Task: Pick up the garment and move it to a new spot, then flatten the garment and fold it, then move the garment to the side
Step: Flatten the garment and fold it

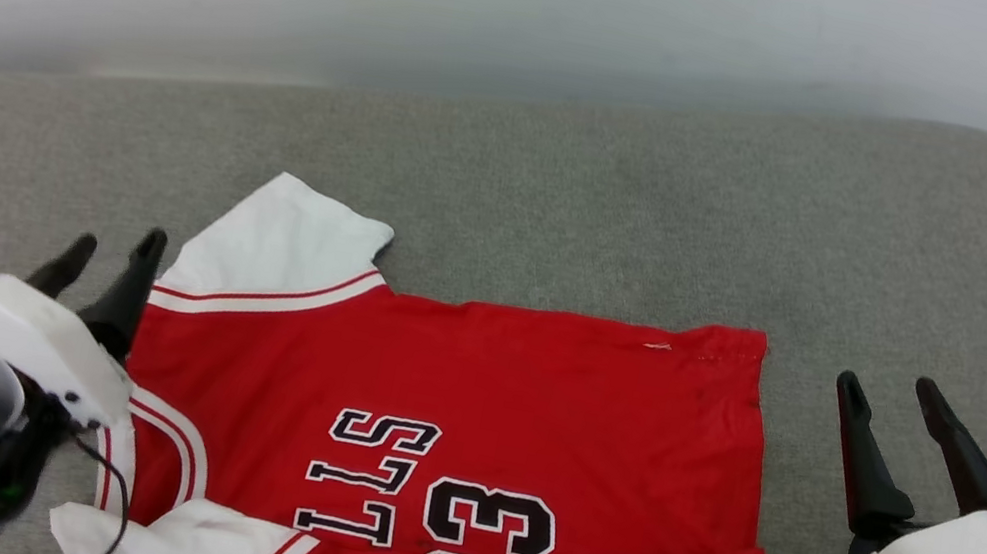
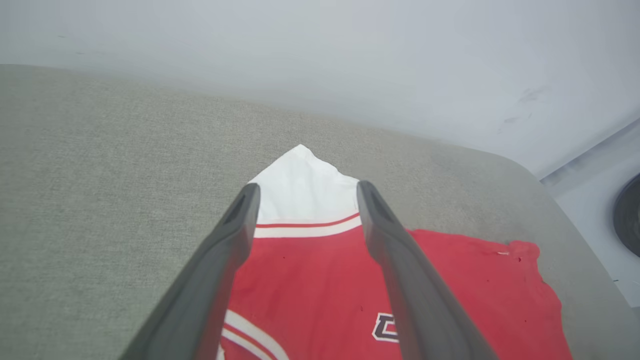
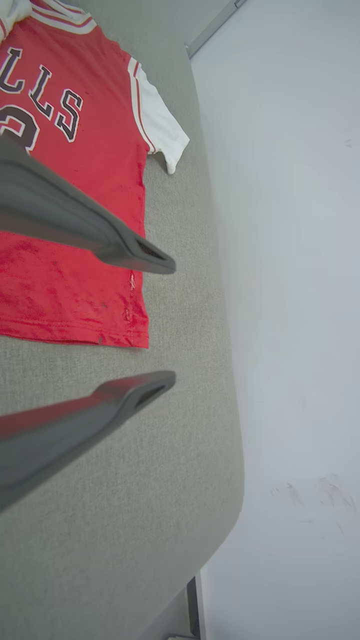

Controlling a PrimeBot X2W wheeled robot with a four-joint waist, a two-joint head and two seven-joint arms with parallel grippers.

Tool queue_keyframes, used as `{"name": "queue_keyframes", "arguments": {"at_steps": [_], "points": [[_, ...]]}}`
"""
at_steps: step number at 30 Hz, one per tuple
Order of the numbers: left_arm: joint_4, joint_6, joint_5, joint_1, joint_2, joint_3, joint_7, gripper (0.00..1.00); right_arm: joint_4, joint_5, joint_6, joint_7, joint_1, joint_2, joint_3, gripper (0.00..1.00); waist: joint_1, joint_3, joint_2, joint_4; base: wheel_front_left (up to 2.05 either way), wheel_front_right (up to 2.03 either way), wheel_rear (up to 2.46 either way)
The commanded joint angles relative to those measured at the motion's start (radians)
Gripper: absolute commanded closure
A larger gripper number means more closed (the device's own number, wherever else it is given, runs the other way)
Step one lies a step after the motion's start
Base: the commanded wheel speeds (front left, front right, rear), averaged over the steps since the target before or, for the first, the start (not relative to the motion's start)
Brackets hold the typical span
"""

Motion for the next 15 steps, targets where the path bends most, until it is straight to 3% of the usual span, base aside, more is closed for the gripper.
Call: {"name": "queue_keyframes", "arguments": {"at_steps": [1, 7, 15], "points": [[0.012, -0.01, 0.002, -0.039, 0.003, 0.012, -0.008, 0.0, -0.007, -0.001, 0.0, -0.006, -0.024, 0.008, 0.004, 0.0, 0.0, 0.056, 0.0, -0.04, 0.0, 0.0, 0.0], [0.096, -0.062, -0.007, -0.235, 0.044, 0.026, 0.062, 0.0, -0.043, -0.003, 0.0, -0.026, -0.094, 0.028, 0.034, 0.0, 0.0, 0.189, 0.0, -0.099, 0.0, 0.0, 0.0], [0.242, -0.153, -0.074, -0.473, 0.147, 0.0, 0.325, 0.0, -0.041, -0.006, 0.0, -0.055, -0.159, 0.042, 0.071, 0.0, 0.0, 0.303, 0.0, -0.176, 0.0, 0.0, 0.0]]}}
